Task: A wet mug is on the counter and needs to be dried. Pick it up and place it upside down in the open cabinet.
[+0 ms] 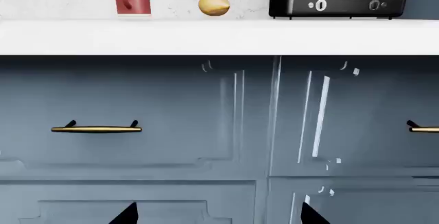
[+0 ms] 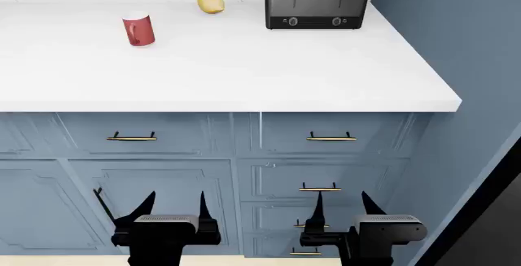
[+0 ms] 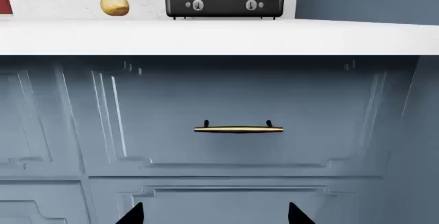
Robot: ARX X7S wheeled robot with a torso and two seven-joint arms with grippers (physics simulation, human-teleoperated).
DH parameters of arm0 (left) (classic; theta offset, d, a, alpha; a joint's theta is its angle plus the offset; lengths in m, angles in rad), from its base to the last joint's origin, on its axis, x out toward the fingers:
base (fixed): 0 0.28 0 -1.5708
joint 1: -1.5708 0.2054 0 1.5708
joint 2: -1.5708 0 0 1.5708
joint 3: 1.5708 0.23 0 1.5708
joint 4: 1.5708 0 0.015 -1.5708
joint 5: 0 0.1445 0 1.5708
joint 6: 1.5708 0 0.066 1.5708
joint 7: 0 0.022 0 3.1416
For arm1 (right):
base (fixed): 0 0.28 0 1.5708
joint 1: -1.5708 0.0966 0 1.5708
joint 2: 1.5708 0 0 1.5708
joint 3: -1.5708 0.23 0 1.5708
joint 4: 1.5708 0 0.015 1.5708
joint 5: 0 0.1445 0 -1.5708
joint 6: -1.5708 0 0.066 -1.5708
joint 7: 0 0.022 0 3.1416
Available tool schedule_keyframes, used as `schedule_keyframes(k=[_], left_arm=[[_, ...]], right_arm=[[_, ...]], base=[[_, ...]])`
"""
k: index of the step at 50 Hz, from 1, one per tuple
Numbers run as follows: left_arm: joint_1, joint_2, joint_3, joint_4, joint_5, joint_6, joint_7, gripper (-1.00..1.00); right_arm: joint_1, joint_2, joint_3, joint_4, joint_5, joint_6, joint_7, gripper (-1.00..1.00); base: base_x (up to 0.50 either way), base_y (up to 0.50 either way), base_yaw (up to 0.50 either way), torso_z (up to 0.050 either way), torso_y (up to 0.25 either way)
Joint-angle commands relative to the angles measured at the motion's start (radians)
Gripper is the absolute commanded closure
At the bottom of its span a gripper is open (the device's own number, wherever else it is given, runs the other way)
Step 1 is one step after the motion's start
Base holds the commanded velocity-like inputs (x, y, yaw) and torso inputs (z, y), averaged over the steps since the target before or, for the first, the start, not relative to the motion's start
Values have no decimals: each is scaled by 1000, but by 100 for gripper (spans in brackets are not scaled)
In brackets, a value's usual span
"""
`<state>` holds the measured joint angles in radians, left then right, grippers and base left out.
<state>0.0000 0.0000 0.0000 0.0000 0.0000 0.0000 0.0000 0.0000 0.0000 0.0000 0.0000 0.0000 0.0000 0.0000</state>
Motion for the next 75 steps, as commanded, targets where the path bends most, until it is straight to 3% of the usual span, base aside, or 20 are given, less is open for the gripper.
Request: schedule_keyframes(k=[1, 10, 38, 55, 60, 75], left_arm=[[0, -16, 18, 0, -15, 3, -20, -100], [1, -42, 46, 6, -42, 11, -60, -100], [3, -85, 99, 31, -54, 7, -126, -100], [-10, -144, 81, 618, -117, -518, -165, -100], [-71, -157, 49, 789, -172, -752, -180, -100], [-25, -167, 17, 894, -211, -794, -195, -100]], right_arm=[[0, 15, -19, 0, 16, -1, 20, -100], [6, 43, -48, 7, 48, 1, 51, -100], [0, 85, -92, -33, 76, 11, 111, -100], [75, 148, -94, -539, 116, 573, 165, -100], [124, 156, -94, -648, 121, 724, 189, -100], [57, 172, -96, -741, 124, 688, 207, -100]], base=[[0, 0, 0, 0, 0], [0, 19, 0, 0, 0], [0, 422, 0, 0, 0], [0, 0, 0, 11, 0], [0, 0, 0, 50, 0], [151, 0, 0, 50, 0]])
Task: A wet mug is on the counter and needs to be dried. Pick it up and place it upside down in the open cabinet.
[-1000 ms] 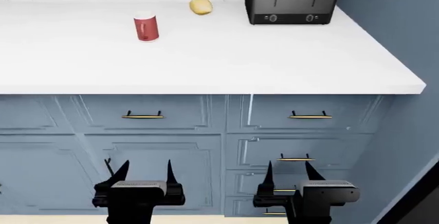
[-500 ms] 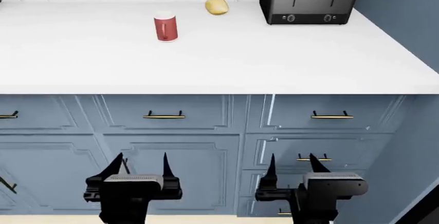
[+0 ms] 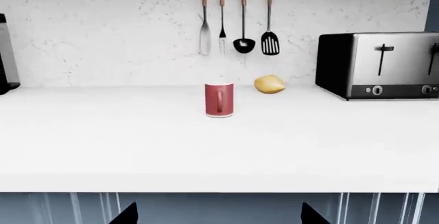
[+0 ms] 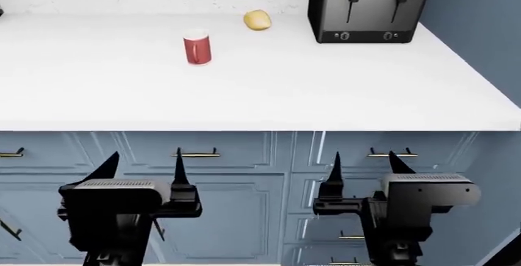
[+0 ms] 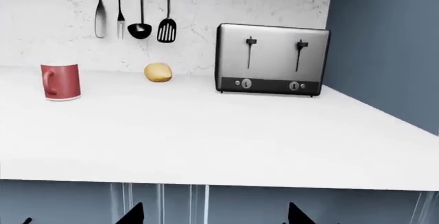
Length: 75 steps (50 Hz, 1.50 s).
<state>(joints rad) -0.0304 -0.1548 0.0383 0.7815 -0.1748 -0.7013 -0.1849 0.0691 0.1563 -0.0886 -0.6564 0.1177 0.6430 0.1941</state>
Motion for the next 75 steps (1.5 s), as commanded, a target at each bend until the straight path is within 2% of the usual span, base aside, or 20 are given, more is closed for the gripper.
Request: schedule_keyframes(k=[1, 40, 47, 63, 75], left_arm=[[5, -12, -22, 113, -38, -93, -11, -100], [12, -34, -8, 123, -51, -76, -53, -100], [6, -29, -17, 137, -48, -79, -76, -100], [-252, -37, -83, 153, -153, -374, -90, -100], [-506, -33, -88, -62, -227, -498, -30, -100]], right_arm=[[-12, 16, -9, -85, 6, 43, 14, -100], [-34, 38, -22, -100, 29, 0, 35, -100], [-38, 41, -18, -110, 34, -5, 41, -100], [-36, 52, -9, -136, 55, 24, 50, -100], [-35, 57, -4, -134, 69, 19, 53, -100]], base=[[500, 0, 0, 50, 0], [500, 0, 0, 50, 0], [36, 0, 0, 6, 0], [0, 0, 0, 0, 0], [0, 0, 0, 0, 0]])
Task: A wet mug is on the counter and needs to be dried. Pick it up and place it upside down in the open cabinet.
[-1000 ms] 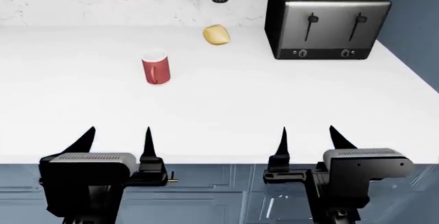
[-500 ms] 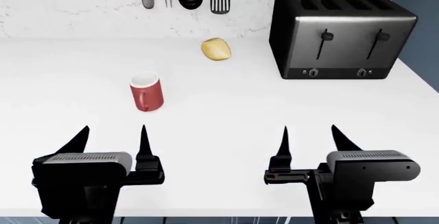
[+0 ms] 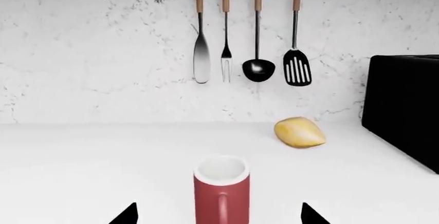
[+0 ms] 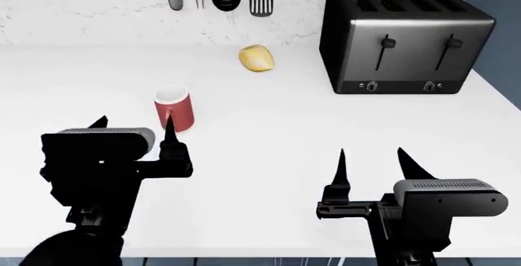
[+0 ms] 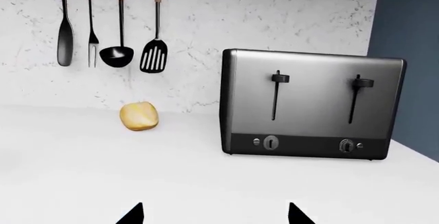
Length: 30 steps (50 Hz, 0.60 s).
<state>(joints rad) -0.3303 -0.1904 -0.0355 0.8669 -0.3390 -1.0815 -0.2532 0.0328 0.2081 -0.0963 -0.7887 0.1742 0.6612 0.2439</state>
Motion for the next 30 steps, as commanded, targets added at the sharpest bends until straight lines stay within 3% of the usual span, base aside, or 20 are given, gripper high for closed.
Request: schedule_keyframes(k=[1, 15, 30], left_arm=[[-227, 1, -11, -176, -65, -118, 46, -100], [-385, -5, 52, -526, -34, -19, 104, -100], [-359, -7, 88, -703, 2, 77, 114, -100]], right_arm=[[2, 6, 4, -1, 13, 1, 3, -100], [4, 13, 5, -2, 26, 0, 8, -100], [2, 19, 6, 0, 36, -9, 14, -100]], base=[[0, 0, 0, 0, 0], [0, 0, 0, 0, 0], [0, 0, 0, 0, 0]])
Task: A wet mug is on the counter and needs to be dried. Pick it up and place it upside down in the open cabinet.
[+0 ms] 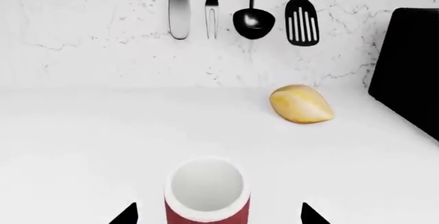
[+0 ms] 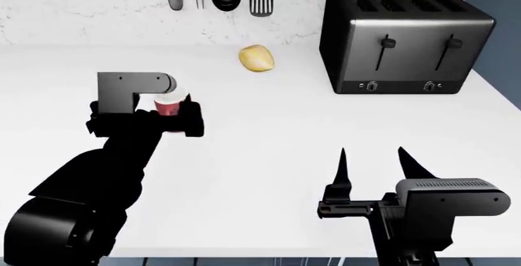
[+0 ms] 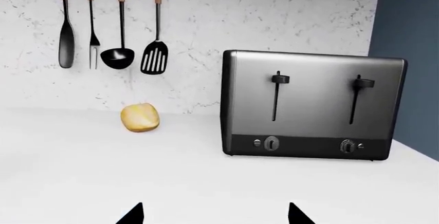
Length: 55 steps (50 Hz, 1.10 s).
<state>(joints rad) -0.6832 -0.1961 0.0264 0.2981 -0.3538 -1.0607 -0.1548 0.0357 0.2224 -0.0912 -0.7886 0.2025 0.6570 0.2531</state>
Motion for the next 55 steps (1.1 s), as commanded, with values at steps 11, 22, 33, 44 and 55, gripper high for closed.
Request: schedule_keyframes(k=[11, 22, 33, 44, 55], left_arm=[[18, -4, 37, -184, 28, 96, 13, -100], [4, -3, 54, -276, 37, 130, 23, -100], [-67, 1, 77, -428, 53, 164, 38, -100], [-117, 11, 94, -589, 76, 235, 45, -100], [-166, 21, 119, -715, 91, 286, 61, -100]], right_arm=[[2, 8, 1, 5, 16, -5, 9, -100], [1, 13, 0, 3, 21, -8, 15, -100], [1, 18, 0, -3, 28, -7, 21, -100], [-1, 22, -2, -3, 34, -13, 25, -100], [-7, 28, -1, -9, 41, -18, 29, -100]], base=[[0, 0, 0, 0, 0], [0, 0, 0, 0, 0], [0, 0, 0, 0, 0], [0, 0, 0, 0, 0], [0, 0, 0, 0, 0]])
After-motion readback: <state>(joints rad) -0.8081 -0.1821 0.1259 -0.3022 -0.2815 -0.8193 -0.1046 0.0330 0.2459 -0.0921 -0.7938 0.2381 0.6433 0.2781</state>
